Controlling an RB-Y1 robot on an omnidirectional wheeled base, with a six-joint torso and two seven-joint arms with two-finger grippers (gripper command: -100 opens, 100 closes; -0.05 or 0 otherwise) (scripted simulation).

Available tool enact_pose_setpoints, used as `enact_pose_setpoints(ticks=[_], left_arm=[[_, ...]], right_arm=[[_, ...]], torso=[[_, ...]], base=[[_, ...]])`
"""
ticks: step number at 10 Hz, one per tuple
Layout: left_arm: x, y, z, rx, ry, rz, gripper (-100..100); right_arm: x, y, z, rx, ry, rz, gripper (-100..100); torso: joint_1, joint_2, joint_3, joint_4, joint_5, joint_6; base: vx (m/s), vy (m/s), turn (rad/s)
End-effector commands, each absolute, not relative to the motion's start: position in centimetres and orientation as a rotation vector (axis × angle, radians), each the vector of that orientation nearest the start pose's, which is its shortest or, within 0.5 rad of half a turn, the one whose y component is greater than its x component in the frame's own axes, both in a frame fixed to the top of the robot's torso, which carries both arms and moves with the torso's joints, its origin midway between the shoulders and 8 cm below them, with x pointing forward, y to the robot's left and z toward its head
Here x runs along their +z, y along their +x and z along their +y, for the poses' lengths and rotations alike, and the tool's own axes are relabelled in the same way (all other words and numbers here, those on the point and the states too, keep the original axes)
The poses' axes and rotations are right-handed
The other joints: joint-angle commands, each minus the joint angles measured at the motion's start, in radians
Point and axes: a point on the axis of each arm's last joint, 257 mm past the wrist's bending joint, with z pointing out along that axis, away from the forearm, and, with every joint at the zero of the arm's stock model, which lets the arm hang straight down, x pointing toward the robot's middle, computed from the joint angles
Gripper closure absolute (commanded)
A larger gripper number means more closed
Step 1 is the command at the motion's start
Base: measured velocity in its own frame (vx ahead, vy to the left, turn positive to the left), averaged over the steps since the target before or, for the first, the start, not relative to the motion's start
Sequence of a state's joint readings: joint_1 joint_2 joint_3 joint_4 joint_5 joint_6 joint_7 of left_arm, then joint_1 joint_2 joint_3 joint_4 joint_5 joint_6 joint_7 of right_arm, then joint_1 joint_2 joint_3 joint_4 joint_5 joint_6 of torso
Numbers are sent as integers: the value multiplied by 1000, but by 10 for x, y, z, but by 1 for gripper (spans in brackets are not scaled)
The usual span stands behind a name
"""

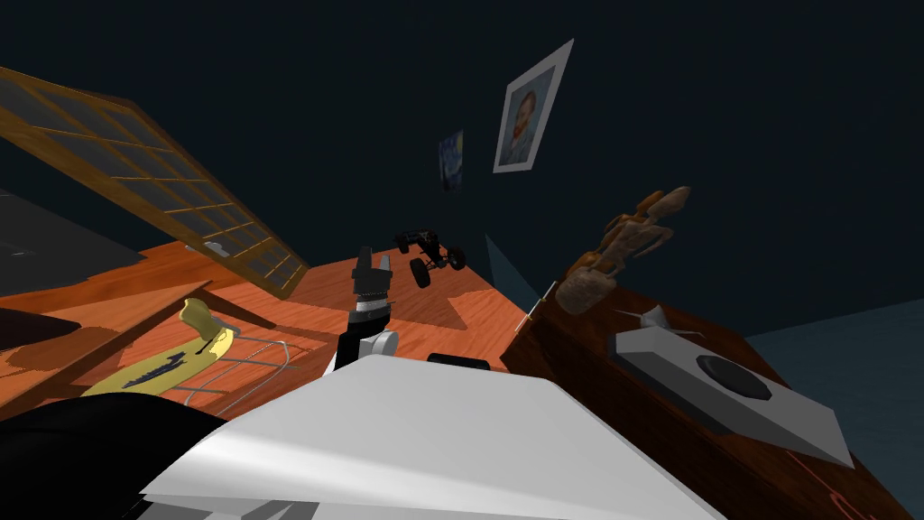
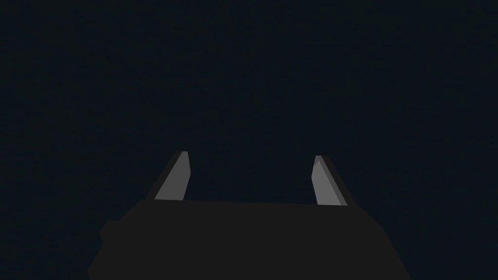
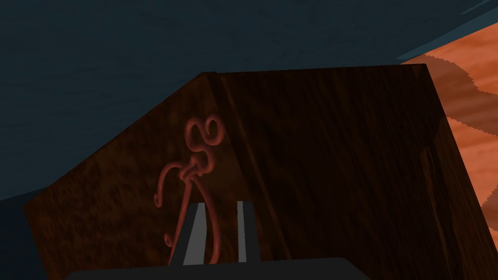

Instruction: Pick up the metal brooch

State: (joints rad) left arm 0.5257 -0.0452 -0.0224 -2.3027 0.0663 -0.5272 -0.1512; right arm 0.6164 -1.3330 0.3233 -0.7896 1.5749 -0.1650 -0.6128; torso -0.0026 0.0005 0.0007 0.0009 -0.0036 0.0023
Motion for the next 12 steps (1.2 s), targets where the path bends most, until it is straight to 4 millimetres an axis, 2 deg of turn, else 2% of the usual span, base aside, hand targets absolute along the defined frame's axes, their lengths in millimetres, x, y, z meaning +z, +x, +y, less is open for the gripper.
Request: enact_pose_setpoints(ticks=[1,3,4,5,6,8,10,12], left_arm=[[31,332,287,-1217,-659,553,0],[31,332,287,-1217,-659,553,0],[31,332,287,-1217,-659,553,0],[31,332,287,-1217,-659,553,0],[31,332,287,-1217,-659,553,0],[31,332,287,-1217,-659,553,0],[31,332,287,-1217,-659,553,0],[31,332,287,-1217,-659,553,0]], right_arm=[[-326,-10,-857,-1125,-390,2901,100],[-326,-10,-857,-1127,-392,2901,100],[-326,-10,-857,-1127,-393,2901,0],[-328,-5,-854,-1105,-378,2892,100],[-328,-4,-854,-1099,-370,2890,100],[-328,-4,-854,-1103,-429,2894,100],[-328,2,-852,-1081,-393,2878,100],[-328,3,-852,-1085,-456,2881,100]], torso=[[0,0,0,0,0,0],[-4,0,0,0,-2,0],[-5,0,0,0,-2,0],[-5,0,0,0,-2,0],[-6,-3,-2,-1,-3,4],[-6,-5,-3,0,-3,-2],[-6,-4,-2,-1,-3,3],[-6,-4,-2,0,-3,-1]], base=[[0,0,0],[0,0,0],[0,0,0],[94,-24,-297],[121,-8,-171],[35,-1,36],[97,-11,-226],[29,1,28]])
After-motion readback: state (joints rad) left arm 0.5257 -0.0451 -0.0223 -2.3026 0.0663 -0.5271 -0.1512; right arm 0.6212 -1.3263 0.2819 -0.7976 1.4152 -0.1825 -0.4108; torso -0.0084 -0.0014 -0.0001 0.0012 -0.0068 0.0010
